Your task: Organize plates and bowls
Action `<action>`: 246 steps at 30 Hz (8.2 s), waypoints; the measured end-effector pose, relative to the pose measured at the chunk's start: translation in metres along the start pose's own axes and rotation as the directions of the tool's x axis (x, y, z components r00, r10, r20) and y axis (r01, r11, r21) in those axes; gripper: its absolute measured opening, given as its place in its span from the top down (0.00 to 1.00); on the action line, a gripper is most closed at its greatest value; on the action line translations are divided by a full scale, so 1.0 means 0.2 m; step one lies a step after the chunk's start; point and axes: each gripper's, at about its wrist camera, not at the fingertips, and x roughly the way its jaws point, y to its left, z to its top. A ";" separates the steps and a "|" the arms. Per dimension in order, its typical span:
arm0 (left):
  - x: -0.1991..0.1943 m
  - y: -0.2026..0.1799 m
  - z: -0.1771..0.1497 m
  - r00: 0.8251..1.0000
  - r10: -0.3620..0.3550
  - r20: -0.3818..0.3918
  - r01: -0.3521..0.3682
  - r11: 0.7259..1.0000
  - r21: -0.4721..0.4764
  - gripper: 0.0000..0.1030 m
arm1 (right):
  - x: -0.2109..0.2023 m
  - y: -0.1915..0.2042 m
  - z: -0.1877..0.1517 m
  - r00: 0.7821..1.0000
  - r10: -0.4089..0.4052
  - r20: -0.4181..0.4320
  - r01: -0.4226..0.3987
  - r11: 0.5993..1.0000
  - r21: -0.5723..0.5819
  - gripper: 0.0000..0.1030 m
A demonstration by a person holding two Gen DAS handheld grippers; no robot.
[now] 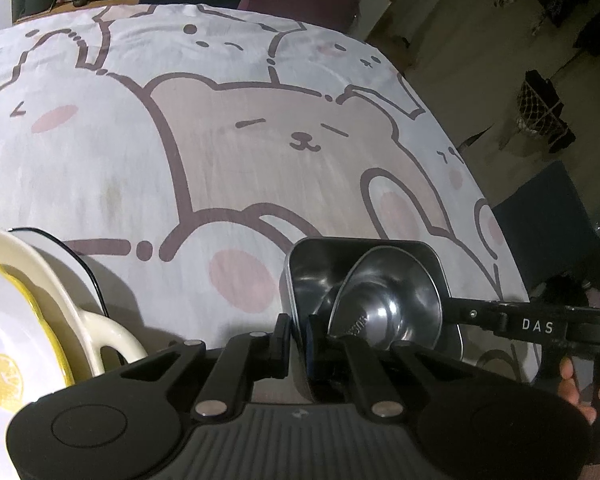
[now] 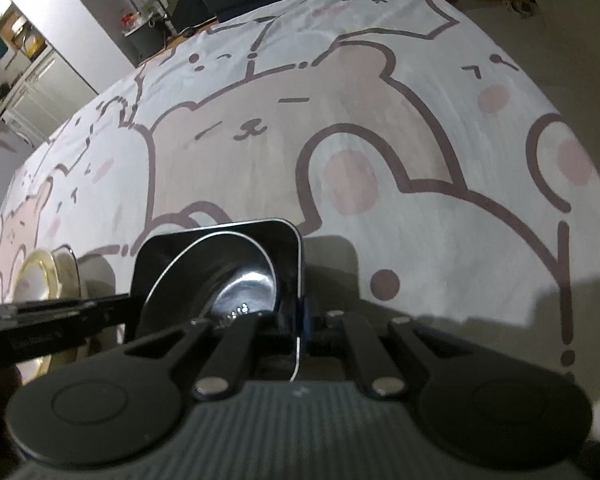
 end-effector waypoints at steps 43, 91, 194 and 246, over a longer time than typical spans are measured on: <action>-0.87 0.40 0.00 0.944 0.039 0.328 0.025 0.982 -0.189 0.92 | -0.31 0.70 0.08 0.957 0.224 0.183 -0.189 0.964 -0.190 0.95; -0.94 0.98 -0.34 0.962 0.073 0.264 0.056 0.891 -0.450 0.92 | 0.04 1.20 -0.13 0.973 0.230 -0.023 -0.229 0.948 -0.222 0.94; -1.52 0.24 -1.04 0.692 0.449 0.566 -0.483 0.870 -0.099 0.00 | -0.87 1.03 -0.90 0.797 0.205 0.567 0.037 0.922 -0.385 0.00; -1.47 0.24 -1.16 0.729 0.413 0.546 -0.463 0.885 -0.050 0.00 | -0.80 0.99 -1.08 0.815 0.146 0.560 0.090 0.924 -0.373 0.00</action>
